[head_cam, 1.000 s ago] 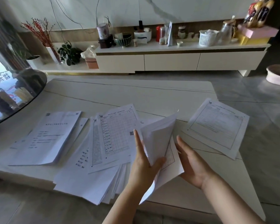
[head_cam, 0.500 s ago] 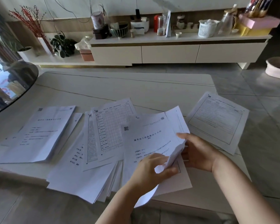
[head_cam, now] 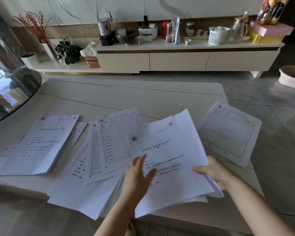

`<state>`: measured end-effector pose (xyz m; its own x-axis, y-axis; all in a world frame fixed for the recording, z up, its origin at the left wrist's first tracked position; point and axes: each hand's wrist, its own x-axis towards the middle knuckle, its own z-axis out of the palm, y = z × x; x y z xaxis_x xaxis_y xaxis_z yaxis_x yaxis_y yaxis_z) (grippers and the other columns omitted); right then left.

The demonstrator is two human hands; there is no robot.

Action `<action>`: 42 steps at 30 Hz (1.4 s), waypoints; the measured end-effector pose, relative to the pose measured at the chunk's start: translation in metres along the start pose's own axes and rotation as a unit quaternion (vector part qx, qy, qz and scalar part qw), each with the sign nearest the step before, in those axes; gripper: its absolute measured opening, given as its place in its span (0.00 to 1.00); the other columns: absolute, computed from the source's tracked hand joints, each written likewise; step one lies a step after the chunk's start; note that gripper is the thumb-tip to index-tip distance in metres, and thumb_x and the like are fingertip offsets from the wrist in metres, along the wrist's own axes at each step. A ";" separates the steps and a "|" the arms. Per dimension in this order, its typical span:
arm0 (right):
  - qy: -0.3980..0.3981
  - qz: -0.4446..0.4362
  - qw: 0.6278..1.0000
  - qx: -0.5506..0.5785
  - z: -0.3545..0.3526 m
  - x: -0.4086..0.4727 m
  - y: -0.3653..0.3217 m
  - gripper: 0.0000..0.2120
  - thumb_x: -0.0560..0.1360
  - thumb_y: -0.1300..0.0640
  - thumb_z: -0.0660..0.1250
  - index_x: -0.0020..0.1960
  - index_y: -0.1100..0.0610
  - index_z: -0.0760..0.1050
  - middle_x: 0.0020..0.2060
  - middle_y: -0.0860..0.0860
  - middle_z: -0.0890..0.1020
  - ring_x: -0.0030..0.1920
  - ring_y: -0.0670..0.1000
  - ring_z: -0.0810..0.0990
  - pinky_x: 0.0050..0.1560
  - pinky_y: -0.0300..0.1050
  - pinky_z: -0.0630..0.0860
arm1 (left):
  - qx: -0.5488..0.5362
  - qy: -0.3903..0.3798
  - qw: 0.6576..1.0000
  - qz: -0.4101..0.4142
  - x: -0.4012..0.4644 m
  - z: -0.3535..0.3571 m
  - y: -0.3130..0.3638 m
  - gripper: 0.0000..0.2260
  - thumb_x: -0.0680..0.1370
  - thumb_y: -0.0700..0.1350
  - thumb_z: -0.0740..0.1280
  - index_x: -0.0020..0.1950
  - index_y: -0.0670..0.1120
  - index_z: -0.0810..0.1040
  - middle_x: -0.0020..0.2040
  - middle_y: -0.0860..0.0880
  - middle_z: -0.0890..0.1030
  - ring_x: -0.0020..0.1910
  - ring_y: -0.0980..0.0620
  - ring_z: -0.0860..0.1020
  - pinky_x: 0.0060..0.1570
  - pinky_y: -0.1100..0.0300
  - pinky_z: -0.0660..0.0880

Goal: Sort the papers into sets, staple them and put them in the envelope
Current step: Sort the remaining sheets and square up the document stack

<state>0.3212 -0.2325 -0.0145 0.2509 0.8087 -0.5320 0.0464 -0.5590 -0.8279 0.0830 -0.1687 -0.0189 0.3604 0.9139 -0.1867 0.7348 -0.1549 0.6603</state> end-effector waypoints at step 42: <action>0.361 -0.043 0.932 0.000 -0.146 0.064 0.029 0.12 0.72 0.67 0.66 0.52 0.56 0.68 0.40 0.53 0.76 0.37 0.55 0.74 0.38 0.47 0.71 | 0.194 -0.068 0.974 0.100 0.152 0.116 0.113 0.29 0.80 0.53 0.59 0.77 0.46 0.53 0.77 0.51 0.56 0.77 0.51 0.48 0.75 0.51 0.42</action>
<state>0.4794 -0.2238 -0.0468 0.8307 0.5175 -0.2051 0.0973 -0.4978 -0.8618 0.2878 -0.0908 -0.0567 0.5716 0.7971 -0.1950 0.7947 -0.4784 0.3737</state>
